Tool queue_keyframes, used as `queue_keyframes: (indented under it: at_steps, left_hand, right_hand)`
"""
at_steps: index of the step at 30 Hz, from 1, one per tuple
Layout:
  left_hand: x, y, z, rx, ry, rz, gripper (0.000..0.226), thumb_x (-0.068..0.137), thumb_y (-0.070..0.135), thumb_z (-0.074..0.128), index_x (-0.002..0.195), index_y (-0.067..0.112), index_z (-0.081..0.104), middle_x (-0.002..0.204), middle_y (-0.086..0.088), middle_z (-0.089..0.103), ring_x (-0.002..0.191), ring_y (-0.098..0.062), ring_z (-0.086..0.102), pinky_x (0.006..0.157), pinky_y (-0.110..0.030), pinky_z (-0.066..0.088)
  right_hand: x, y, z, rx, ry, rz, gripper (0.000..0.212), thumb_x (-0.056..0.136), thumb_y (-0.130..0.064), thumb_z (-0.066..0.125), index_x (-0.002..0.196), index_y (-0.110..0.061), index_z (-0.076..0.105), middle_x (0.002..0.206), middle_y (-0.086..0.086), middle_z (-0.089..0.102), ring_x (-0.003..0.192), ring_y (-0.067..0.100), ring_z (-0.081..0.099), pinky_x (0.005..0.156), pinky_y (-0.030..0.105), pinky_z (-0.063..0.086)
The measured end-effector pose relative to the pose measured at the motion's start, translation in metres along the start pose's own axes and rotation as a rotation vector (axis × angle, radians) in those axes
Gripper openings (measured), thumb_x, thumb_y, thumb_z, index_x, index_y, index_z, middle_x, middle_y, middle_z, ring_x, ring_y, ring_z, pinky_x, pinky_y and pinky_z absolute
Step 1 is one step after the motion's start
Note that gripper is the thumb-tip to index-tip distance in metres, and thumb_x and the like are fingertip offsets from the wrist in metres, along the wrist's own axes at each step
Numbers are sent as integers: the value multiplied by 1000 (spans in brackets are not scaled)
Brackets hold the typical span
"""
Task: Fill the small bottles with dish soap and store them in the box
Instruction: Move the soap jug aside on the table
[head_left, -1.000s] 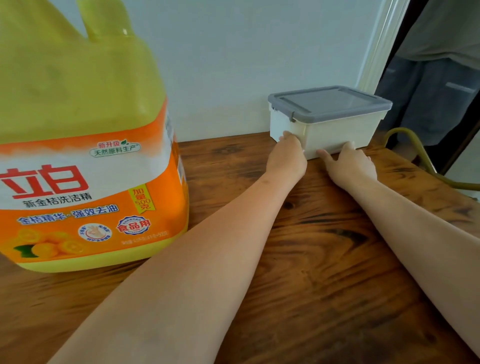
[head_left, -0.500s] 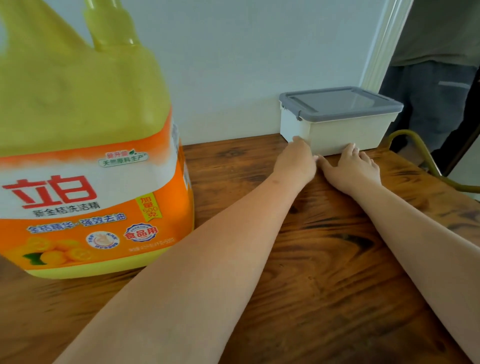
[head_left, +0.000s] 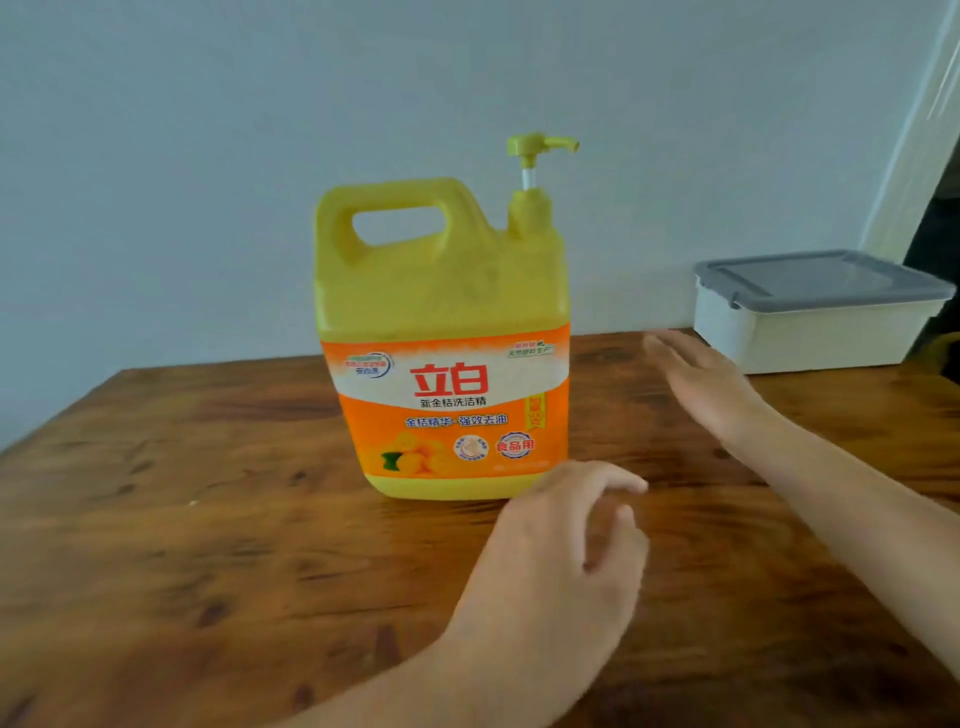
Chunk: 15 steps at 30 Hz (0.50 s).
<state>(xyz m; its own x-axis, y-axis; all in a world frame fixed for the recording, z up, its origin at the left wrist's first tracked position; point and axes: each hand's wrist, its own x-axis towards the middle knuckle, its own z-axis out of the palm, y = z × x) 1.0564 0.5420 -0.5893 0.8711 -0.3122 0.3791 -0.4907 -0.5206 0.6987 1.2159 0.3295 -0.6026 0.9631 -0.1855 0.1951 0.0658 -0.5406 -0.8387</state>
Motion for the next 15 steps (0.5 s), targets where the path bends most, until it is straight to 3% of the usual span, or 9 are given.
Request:
queue_keyframes:
  at_steps: [3,6,8,11,13,15]
  left_hand:
    - [-18,-23,-33,-183,164,-305,29,95,34,55,117,49,44,120,31,48,106,9,53,70,-6,45]
    - [-18,-45,-49,-180,245,-386,60,96,30,55,141,46,19,137,21,27,97,20,50,65,-1,39]
    - [-17,-55,-55,-145,255,-342,74,96,34,55,148,47,4,146,21,17,101,18,48,78,-1,38]
    - [-18,-72,-59,-92,226,-248,80,90,57,49,149,51,-5,157,24,4,142,-1,21,110,-32,38]
    - [-20,-80,-60,-104,162,-239,91,79,77,45,147,55,-11,158,30,-7,145,7,-8,116,-42,32]
    - [-22,-86,-60,-158,74,-239,99,73,85,47,144,58,-16,156,34,-13,140,15,-13,117,-40,29]
  right_hand:
    - [-6,-48,37,268,-176,-18,54,91,-68,29,129,-38,54,138,-15,50,126,5,42,107,34,29]
    - [-12,-74,61,578,-306,50,57,88,-73,29,114,-39,67,128,-9,63,123,12,52,112,39,29]
    - [-18,-81,68,676,-289,106,57,84,-76,36,110,-38,70,120,-6,68,117,16,58,110,44,34]
    - [-35,-80,64,590,-183,104,54,84,-74,39,106,-36,71,111,-7,71,109,14,62,109,43,37]
    - [-57,-82,54,496,-191,33,52,82,-77,36,99,-43,72,104,-14,73,105,7,64,104,37,39]
    - [-87,-86,42,418,-213,-75,43,84,-77,33,94,-55,68,97,-30,70,95,-10,63,89,21,41]
